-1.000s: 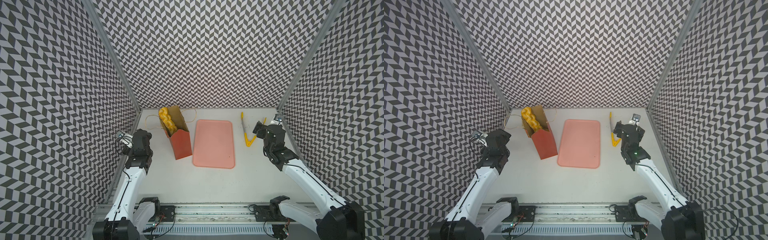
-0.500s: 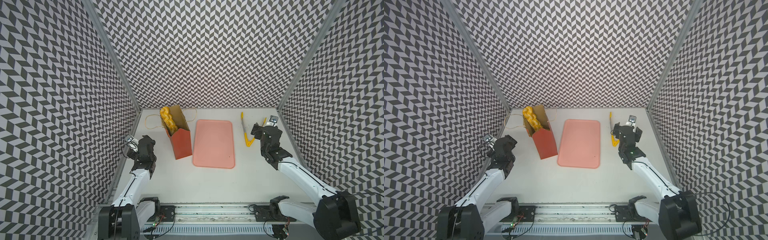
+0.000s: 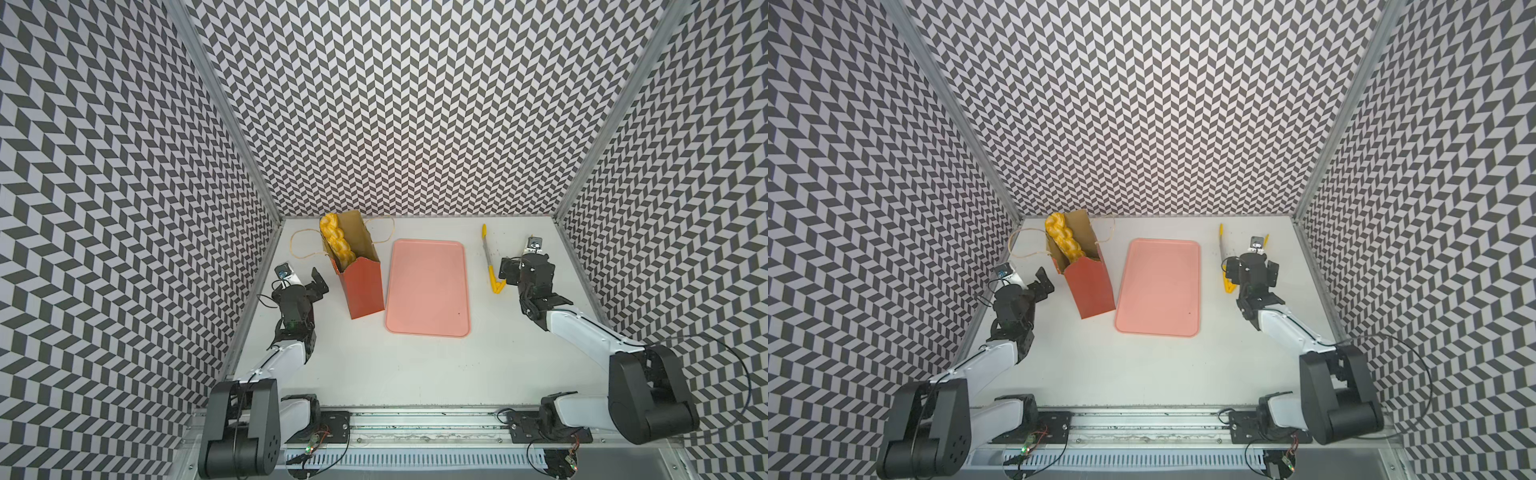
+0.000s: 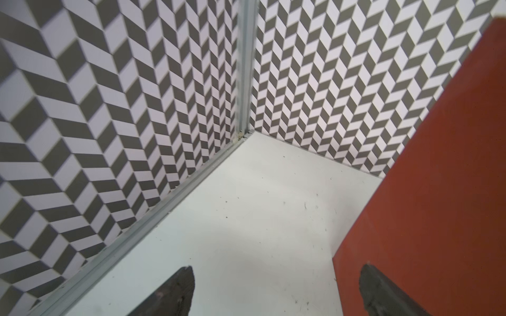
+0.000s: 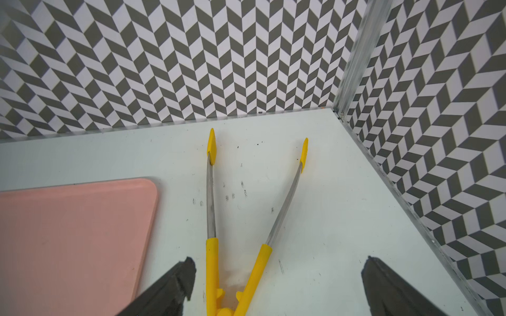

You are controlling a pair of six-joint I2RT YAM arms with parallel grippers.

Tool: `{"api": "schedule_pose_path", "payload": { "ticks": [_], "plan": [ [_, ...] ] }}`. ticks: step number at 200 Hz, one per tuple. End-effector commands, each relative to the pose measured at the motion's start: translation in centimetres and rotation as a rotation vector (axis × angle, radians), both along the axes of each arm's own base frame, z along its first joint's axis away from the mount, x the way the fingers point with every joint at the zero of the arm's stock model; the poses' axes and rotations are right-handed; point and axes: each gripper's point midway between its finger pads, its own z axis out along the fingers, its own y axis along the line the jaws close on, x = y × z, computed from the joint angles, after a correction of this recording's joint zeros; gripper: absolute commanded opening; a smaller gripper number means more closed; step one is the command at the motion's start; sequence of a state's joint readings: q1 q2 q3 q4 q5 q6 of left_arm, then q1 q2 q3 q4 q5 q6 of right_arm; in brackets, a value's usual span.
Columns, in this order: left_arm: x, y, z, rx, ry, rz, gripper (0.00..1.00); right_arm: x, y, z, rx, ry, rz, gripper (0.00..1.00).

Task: Pack bread into a paper bag
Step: Reset both arms

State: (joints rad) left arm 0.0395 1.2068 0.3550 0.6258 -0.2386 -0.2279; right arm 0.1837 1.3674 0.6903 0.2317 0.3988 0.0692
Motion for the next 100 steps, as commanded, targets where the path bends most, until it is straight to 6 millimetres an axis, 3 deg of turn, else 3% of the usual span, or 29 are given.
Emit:
{"api": "schedule_pose_path", "payload": {
  "ticks": [1,51,80,100],
  "plan": [
    [0.8,-1.4,0.6,0.021,-0.055,-0.094,0.98,1.2,1.1,0.4,0.008,-0.079,0.078,0.99],
    [1.9,-3.9,-1.0,0.054,-0.068,-0.251,0.98,2.7,1.3,-4.8,-0.050,-0.013,0.098,0.99],
    [2.0,-4.1,-1.0,0.058,-0.072,-0.268,0.98,3.3,2.7,-4.6,-0.039,-0.053,0.180,0.99],
    [1.7,-3.7,-0.7,0.070,-0.090,-0.244,0.98,3.4,2.3,-4.3,-0.067,-0.086,0.171,0.99]
  ]
}}
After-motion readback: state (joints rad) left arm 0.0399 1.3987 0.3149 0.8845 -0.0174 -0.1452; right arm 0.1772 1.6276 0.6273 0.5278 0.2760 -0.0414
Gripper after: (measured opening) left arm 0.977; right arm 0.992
